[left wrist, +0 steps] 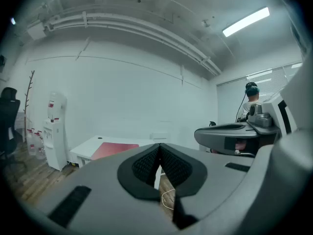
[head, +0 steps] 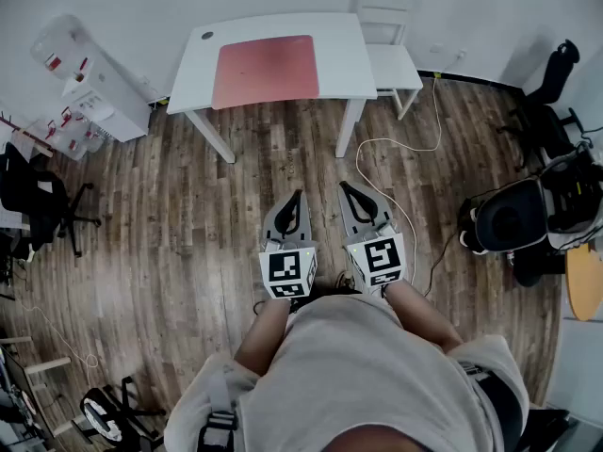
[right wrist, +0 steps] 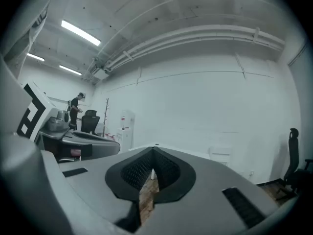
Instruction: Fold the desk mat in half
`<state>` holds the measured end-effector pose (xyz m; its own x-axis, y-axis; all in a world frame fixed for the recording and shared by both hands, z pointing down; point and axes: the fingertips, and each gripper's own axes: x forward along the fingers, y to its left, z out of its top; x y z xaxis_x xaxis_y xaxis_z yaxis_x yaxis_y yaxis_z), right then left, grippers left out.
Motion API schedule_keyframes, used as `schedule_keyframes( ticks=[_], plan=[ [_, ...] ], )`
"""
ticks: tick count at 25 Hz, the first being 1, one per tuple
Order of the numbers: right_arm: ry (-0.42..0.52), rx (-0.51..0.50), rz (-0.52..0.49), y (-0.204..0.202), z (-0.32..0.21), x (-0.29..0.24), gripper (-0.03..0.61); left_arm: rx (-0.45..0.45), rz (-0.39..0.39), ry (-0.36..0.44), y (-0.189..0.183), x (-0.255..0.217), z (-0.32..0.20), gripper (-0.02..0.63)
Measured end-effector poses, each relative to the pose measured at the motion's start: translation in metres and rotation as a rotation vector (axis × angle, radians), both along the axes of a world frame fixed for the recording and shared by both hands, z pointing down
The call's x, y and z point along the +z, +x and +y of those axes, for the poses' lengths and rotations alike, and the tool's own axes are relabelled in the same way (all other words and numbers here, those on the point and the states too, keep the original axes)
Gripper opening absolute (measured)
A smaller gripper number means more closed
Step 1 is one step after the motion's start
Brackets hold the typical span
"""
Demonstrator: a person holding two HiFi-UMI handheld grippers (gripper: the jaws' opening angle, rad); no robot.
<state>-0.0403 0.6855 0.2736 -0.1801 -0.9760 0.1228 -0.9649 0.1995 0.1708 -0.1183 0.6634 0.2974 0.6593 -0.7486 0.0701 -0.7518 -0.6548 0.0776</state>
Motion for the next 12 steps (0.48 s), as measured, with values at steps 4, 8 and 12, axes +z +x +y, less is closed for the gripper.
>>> schedule_keyframes(
  ticks=[4,8,12],
  plan=[
    [-0.03,0.011,0.008,-0.023,-0.008,0.006,0.038,0.002,0.009,-0.044,-0.026,0.009,-0.007,0.012],
    [-0.042,-0.003,0.021,-0.043,-0.023,0.012,0.04,0.003,0.013,-0.071,-0.043,0.016,-0.022,0.011],
    [-0.038,-0.016,0.087,-0.069,-0.035,0.018,0.04,0.004,0.002,-0.075,-0.064,0.024,-0.037,0.012]
  ],
)
